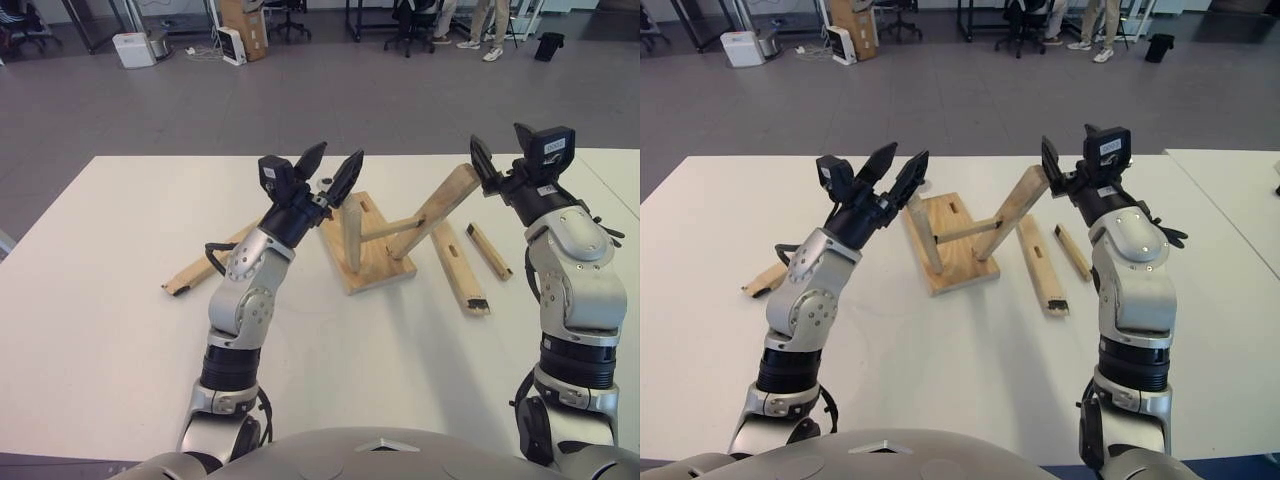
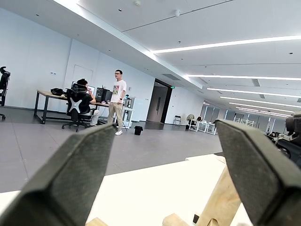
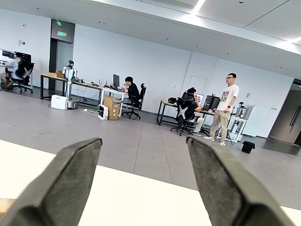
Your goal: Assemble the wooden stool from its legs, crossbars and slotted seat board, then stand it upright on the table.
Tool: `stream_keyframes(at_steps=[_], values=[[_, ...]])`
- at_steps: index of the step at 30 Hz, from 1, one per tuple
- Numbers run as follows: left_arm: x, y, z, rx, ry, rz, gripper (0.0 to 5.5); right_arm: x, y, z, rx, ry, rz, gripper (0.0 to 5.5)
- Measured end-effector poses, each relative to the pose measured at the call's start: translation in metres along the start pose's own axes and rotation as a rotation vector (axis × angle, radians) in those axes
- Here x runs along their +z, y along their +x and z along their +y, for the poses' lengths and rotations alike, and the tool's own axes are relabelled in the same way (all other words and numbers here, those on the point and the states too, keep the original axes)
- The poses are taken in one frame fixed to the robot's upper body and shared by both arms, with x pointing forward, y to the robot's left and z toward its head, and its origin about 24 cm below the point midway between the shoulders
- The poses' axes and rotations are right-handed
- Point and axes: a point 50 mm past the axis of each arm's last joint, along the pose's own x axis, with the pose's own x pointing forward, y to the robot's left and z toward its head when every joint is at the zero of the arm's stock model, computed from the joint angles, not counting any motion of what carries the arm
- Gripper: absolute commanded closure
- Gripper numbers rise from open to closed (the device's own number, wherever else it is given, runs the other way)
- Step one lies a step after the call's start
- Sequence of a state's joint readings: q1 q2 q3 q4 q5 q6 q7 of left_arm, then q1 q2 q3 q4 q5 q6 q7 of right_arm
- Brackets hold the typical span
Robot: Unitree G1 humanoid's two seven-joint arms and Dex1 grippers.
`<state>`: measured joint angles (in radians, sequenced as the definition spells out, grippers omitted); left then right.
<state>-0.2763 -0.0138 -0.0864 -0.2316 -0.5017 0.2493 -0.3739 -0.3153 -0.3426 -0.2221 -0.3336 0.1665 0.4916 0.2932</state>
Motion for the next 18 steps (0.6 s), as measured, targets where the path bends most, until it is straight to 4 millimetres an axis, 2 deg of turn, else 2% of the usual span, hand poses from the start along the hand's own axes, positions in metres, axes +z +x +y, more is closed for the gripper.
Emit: stream_keyframes(at_steps=[6,10,13,15,18], values=[[0.004,0.004,0.003,-0.016,-0.011,-0.027,1.62,0.004,0.005,0.000,0.031,0.054,0.020,2.11],[0.031,0.023,0.001,-0.073,0.010,-0.092,1.62,0.010,0.005,0.000,0.093,0.107,-0.003,2.11],[0.058,0.036,-0.020,-0.178,0.008,-0.185,1.62,0.022,0.008,0.008,0.199,0.144,-0.071,2.11],[0.065,0.034,-0.025,-0.189,0.007,-0.192,1.62,0.036,0.008,-0.002,0.179,0.143,-0.136,2.11],[0.070,0.031,-0.027,-0.195,0.012,-0.180,1.62,0.054,0.010,-0.003,0.187,0.150,-0.212,2.11]])
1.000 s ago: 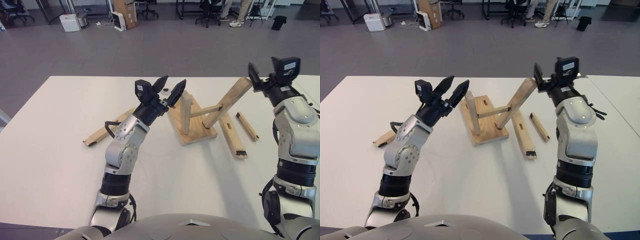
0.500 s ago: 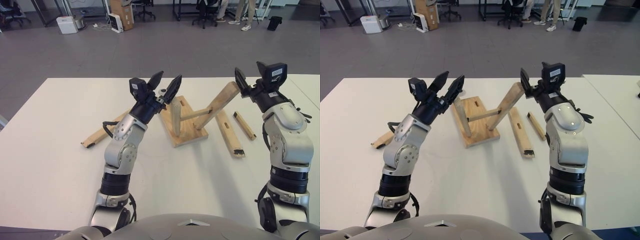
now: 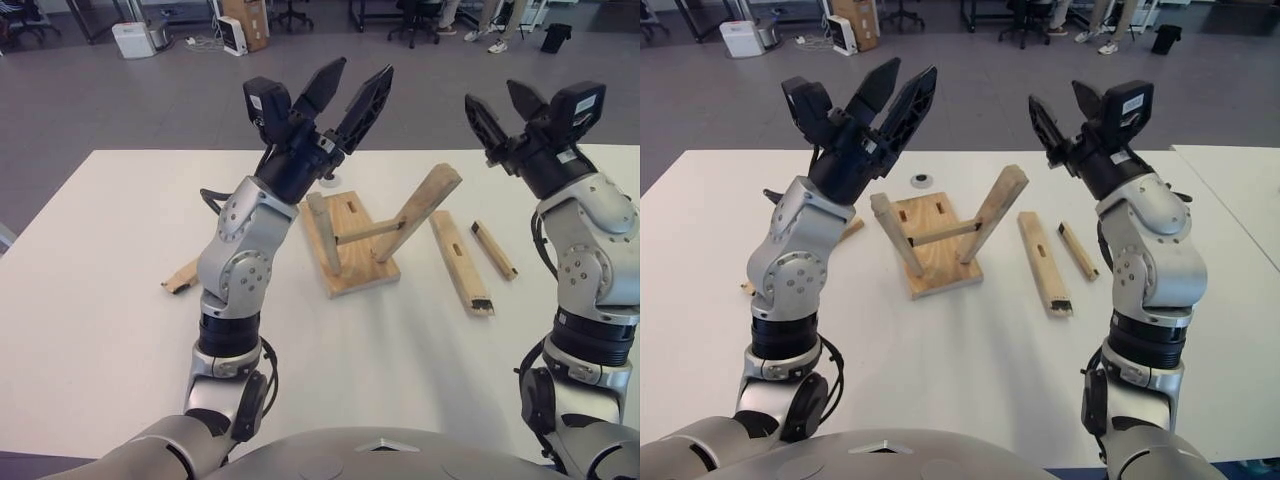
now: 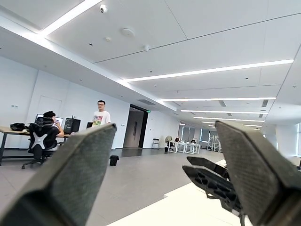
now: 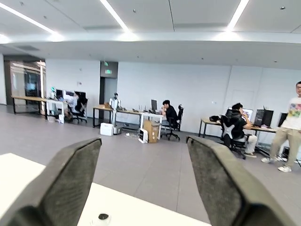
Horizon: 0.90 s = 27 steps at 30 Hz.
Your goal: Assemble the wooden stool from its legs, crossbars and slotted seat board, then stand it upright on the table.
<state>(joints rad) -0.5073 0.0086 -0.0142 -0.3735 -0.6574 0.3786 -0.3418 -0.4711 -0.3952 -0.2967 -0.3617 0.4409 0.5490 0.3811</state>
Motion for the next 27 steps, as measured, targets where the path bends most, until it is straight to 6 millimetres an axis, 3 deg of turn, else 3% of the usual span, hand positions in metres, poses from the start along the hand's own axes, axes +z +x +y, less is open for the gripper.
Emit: stream_keyframes(at_steps=[4,6,7,9,12,18,23,27], values=[[0.008,-0.013,0.009,0.048,0.052,0.031,1.62,0.013,0.004,0.015,0.050,0.050,-0.062,2.11],[-0.005,-0.028,0.016,0.098,0.042,0.125,1.62,-0.005,0.004,0.029,0.087,0.095,-0.005,2.11],[-0.020,-0.042,0.020,0.126,0.014,0.207,1.62,-0.030,-0.002,0.039,0.100,0.146,0.082,2.11],[-0.041,-0.061,0.021,0.148,-0.022,0.322,1.62,-0.040,-0.005,0.043,0.088,0.133,0.109,2.11],[-0.045,-0.064,0.014,0.130,-0.045,0.300,1.62,-0.041,-0.006,0.041,0.072,0.129,0.101,2.11],[-0.057,-0.057,0.000,0.059,-0.104,0.314,1.62,-0.056,-0.008,0.038,0.052,0.163,0.172,2.11],[-0.055,-0.042,0.004,0.029,-0.093,0.328,1.62,-0.045,-0.005,0.028,0.031,0.190,0.136,2.11],[-0.052,-0.017,-0.006,-0.043,-0.162,0.303,1.62,-0.038,-0.005,0.014,-0.006,0.154,0.123,2.11]])
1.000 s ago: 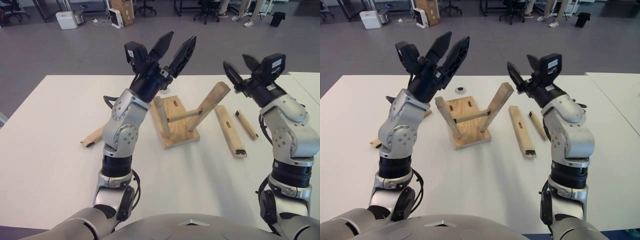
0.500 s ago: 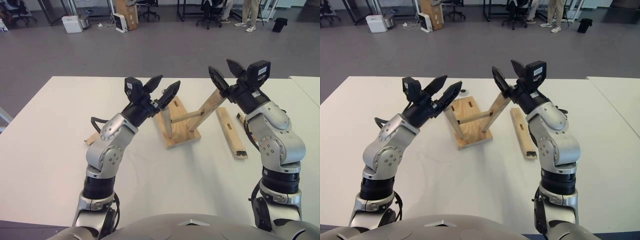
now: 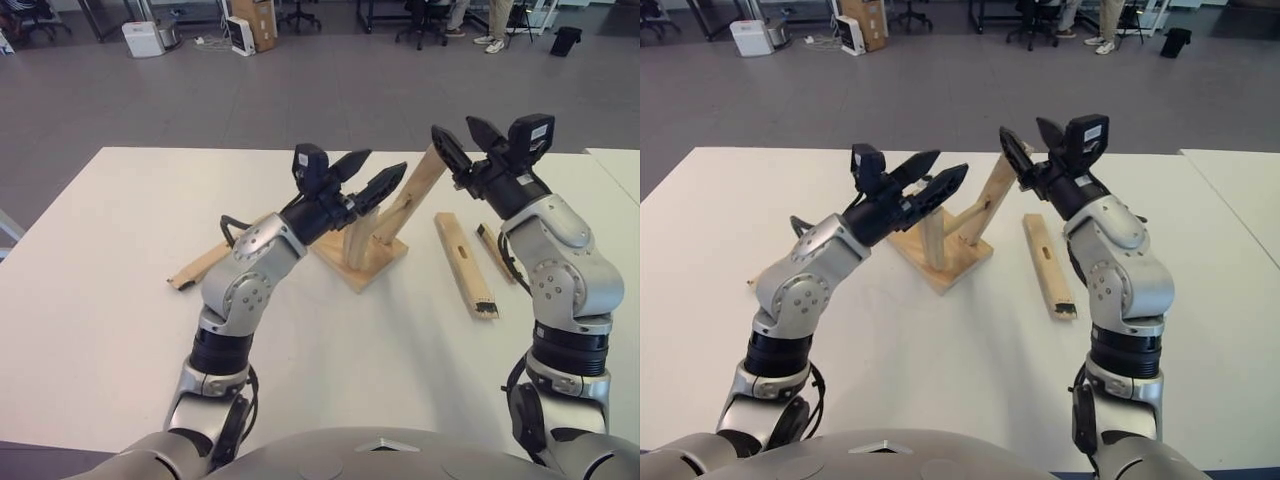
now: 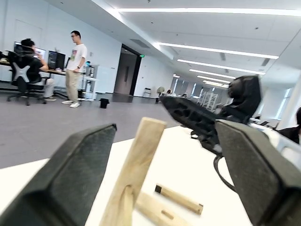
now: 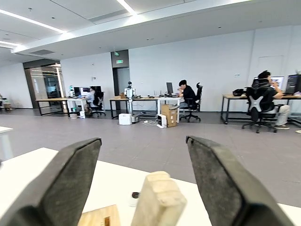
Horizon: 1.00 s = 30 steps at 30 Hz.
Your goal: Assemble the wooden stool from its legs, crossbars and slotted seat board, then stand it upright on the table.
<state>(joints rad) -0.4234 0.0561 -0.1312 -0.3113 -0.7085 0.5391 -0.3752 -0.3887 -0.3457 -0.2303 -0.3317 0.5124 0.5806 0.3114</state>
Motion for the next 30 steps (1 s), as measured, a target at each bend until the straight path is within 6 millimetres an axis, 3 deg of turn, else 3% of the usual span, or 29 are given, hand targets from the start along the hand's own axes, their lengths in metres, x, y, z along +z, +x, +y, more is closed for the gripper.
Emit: stream_keyframes(at_steps=[2,7,9,11,12,14,15,16,18,20,24,30], values=[[0.006,0.014,-0.009,-0.056,-0.046,-0.043,1.62,0.000,-0.001,-0.004,-0.019,0.001,-0.001,2.11],[-0.013,0.044,-0.023,-0.094,-0.241,-0.007,1.62,0.006,-0.001,-0.016,-0.059,-0.022,-0.025,2.11],[0.012,0.045,0.006,-0.021,-0.156,-0.055,1.62,0.008,-0.001,-0.017,-0.069,-0.027,-0.030,2.11],[0.048,0.036,0.056,0.126,0.105,-0.072,1.62,0.002,-0.009,-0.021,-0.095,-0.025,-0.011,2.11],[0.057,0.027,0.080,0.199,0.225,-0.042,1.62,-0.004,-0.016,-0.025,-0.123,-0.020,0.010,2.11],[0.043,0.002,0.122,0.329,0.376,0.117,1.62,-0.017,-0.028,-0.030,-0.182,-0.030,0.065,2.11],[0.026,-0.017,0.142,0.381,0.469,0.265,1.62,-0.027,-0.036,-0.032,-0.224,-0.057,0.116,2.11],[0.013,-0.030,0.151,0.393,0.518,0.360,1.62,-0.034,-0.040,-0.033,-0.248,-0.088,0.162,2.11],[-0.041,-0.072,0.163,0.355,0.623,0.661,1.62,-0.064,-0.058,-0.029,-0.255,-0.157,0.332,2.11],[-0.068,-0.091,0.162,0.306,0.688,0.769,1.62,-0.091,-0.074,-0.018,-0.206,-0.183,0.475,2.11],[-0.073,-0.089,0.160,0.173,0.951,0.860,1.62,-0.142,-0.099,0.026,-0.004,-0.259,0.708,2.11],[-0.079,-0.096,0.153,0.102,1.006,0.831,1.62,-0.158,-0.091,0.034,0.055,-0.394,0.715,2.11]])
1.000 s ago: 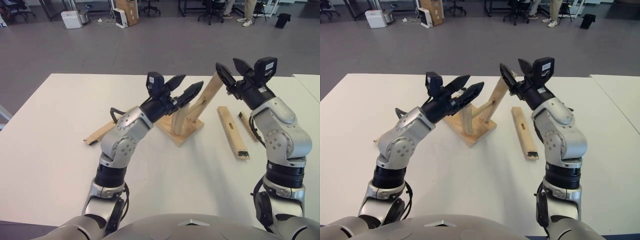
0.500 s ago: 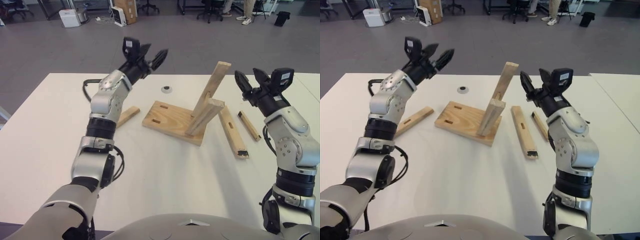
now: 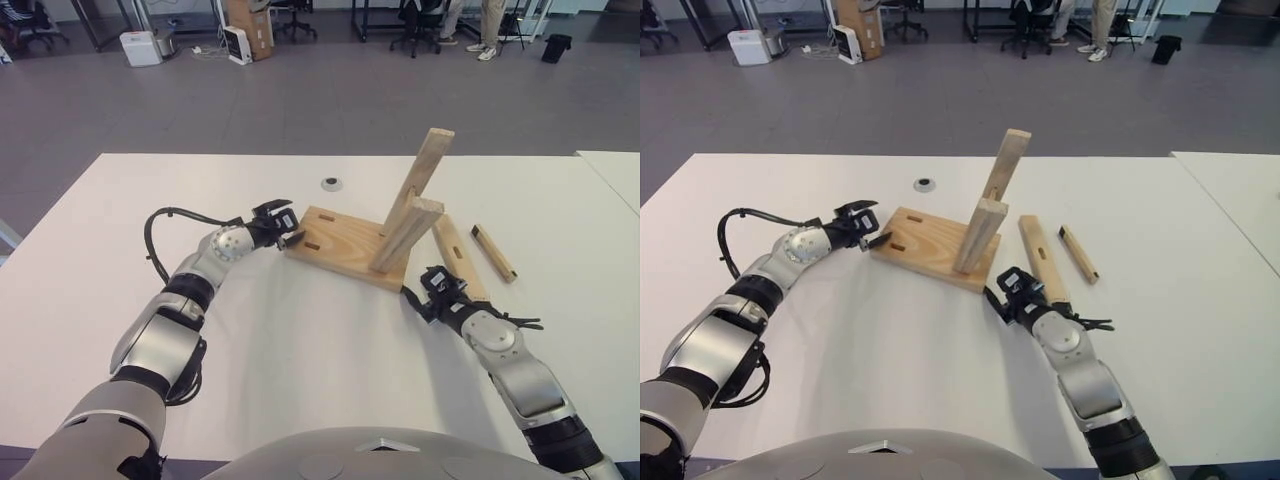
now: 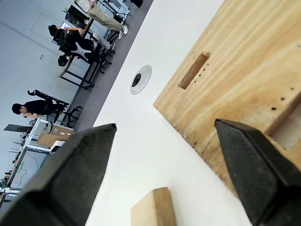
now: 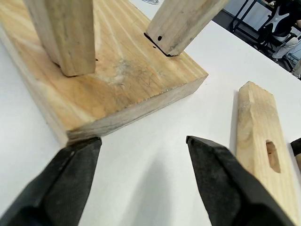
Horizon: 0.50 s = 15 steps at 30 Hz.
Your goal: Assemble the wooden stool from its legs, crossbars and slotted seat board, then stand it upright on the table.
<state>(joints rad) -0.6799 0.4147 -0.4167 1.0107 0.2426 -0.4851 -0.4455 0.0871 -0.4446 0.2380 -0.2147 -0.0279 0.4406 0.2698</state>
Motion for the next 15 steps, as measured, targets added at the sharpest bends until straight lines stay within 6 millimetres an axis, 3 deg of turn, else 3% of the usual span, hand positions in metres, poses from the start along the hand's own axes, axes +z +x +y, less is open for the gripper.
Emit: stream_keyframes(at_steps=[5,11,15], values=[[0.004,-0.015,-0.022,-0.002,-0.024,-0.107,1.62,-0.001,0.004,-0.016,-0.052,-0.014,0.005,2.11],[0.033,-0.046,-0.079,-0.126,-0.134,-0.243,1.62,-0.017,-0.002,-0.062,-0.200,0.001,0.082,2.11],[0.040,-0.059,-0.088,-0.284,-0.267,-0.239,1.62,-0.019,-0.001,-0.073,-0.237,0.009,0.083,2.11]])
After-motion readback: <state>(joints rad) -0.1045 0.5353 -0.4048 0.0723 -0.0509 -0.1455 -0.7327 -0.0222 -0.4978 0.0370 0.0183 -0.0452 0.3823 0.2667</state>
